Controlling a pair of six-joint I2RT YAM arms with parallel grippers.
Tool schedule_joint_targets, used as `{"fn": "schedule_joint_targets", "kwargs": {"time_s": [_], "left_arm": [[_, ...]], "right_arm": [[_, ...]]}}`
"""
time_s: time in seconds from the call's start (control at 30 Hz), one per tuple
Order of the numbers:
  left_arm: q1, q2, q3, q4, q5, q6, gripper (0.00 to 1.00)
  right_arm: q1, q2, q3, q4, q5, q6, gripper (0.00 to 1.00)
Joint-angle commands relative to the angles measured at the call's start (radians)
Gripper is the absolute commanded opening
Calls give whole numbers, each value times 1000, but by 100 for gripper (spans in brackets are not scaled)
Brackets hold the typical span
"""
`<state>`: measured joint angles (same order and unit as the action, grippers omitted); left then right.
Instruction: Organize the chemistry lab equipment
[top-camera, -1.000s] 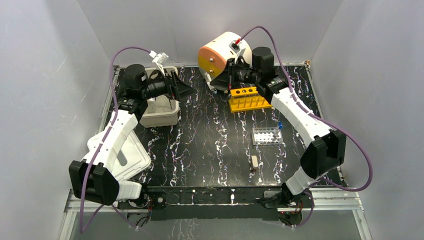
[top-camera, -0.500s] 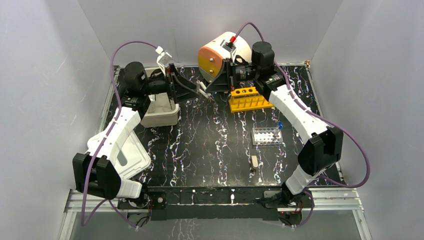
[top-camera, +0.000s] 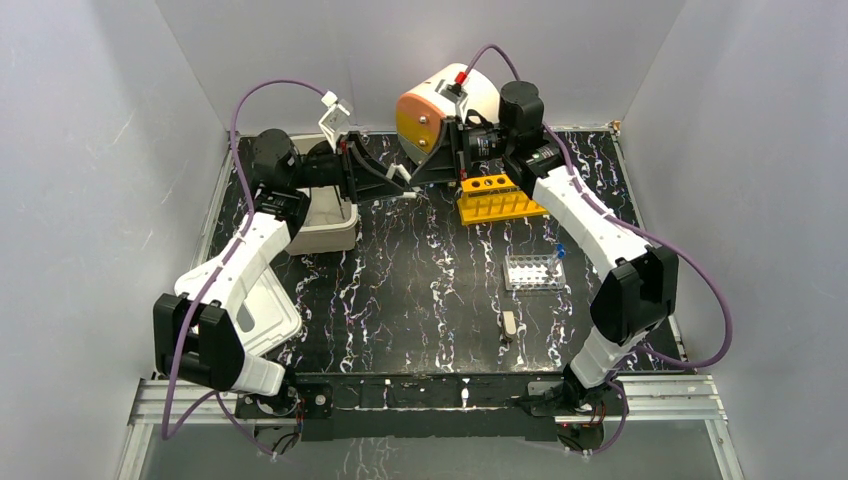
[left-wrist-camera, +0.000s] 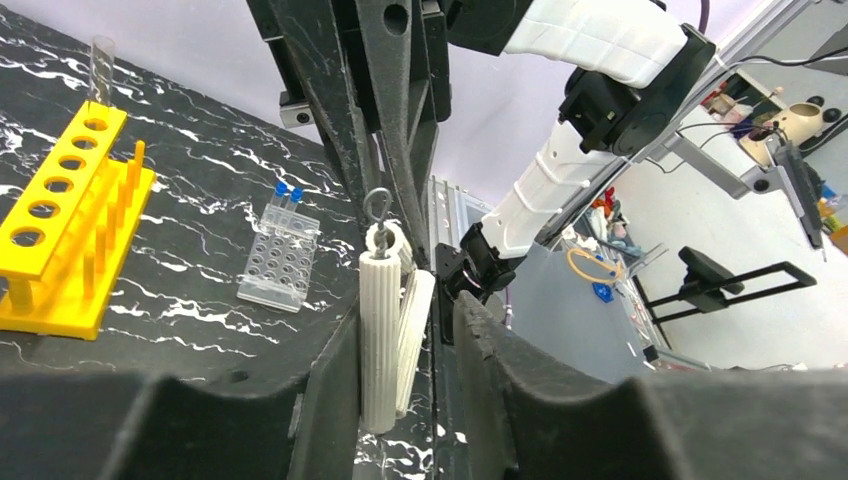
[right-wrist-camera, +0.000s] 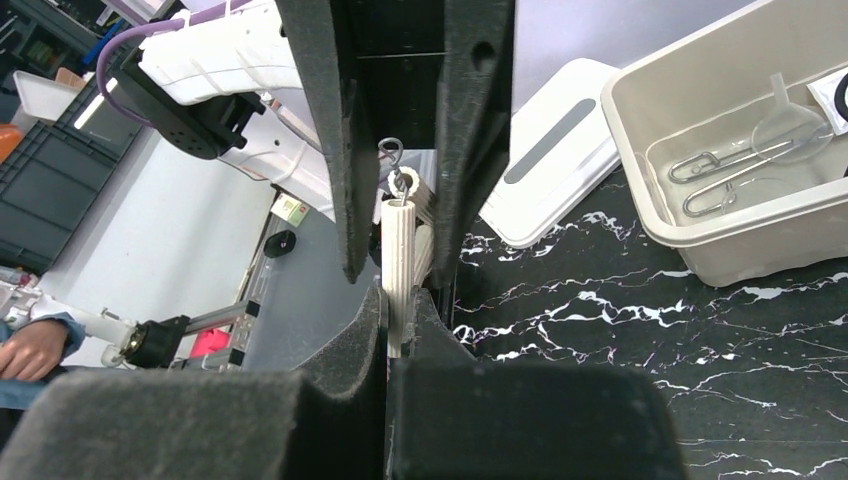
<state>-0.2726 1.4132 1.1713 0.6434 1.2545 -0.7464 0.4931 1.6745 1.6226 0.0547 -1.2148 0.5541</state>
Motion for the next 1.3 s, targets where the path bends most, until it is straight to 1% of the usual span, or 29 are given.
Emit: {"fn": "schedule_joint_targets", "kwargs": {"time_s": [0.0,0.1,0.13,0.17,0.23,0.27,0.37,0.4,0.5,0.57,0.67,0.8,0.9,1.0,1.03,1.07,1.27], "left_arm": [[-2,-16,14,46,56,6,26],[0,-19,42,-95,59,111,2],[0,-22,57,-166,55,164,0],[3,-24,71,-245,46,221,0],[11,-28,106,-419,-7,343,0],[17,-32,122,-494,-46,395,0],[54,-41,145,-698,-243,502,0],[72,-44,146,-742,-301,514,0],[132,-49,145,-856,-458,522,0],[164,-46,154,-931,-575,526,0],[191,-19,189,-1055,-770,518,0],[232,21,208,-1178,-920,504,0],[265,48,201,-1226,-975,498,0],[271,76,193,-1248,-1008,487,0],[301,91,194,-1257,-1021,487,0],[307,108,197,-1272,-1035,488,0],[315,195,223,-1315,-1109,513,0]], "right_arm": [[2,1,50,52,-2,7,0],[2,5,48,34,19,-8,0],[1,7,48,19,35,-17,2],[0,7,49,1,54,-30,9],[-10,1,44,-29,113,-47,37],[-19,-4,35,-34,146,-52,48],[-55,-26,5,-51,288,-52,65],[-68,-32,-1,-90,352,-59,68],[-97,-37,4,-189,532,-87,71],[-106,-35,6,-227,600,-93,71],[-111,-43,-18,-210,620,-75,71],[-110,-39,-36,-180,626,-48,71],[-111,-25,-36,-175,622,-31,70],[-111,-20,-43,-173,618,-18,71],[-111,-21,-47,-171,618,-13,70],[-111,-19,-52,-170,619,-11,70],[-111,-18,-70,-176,625,-12,70]]}}
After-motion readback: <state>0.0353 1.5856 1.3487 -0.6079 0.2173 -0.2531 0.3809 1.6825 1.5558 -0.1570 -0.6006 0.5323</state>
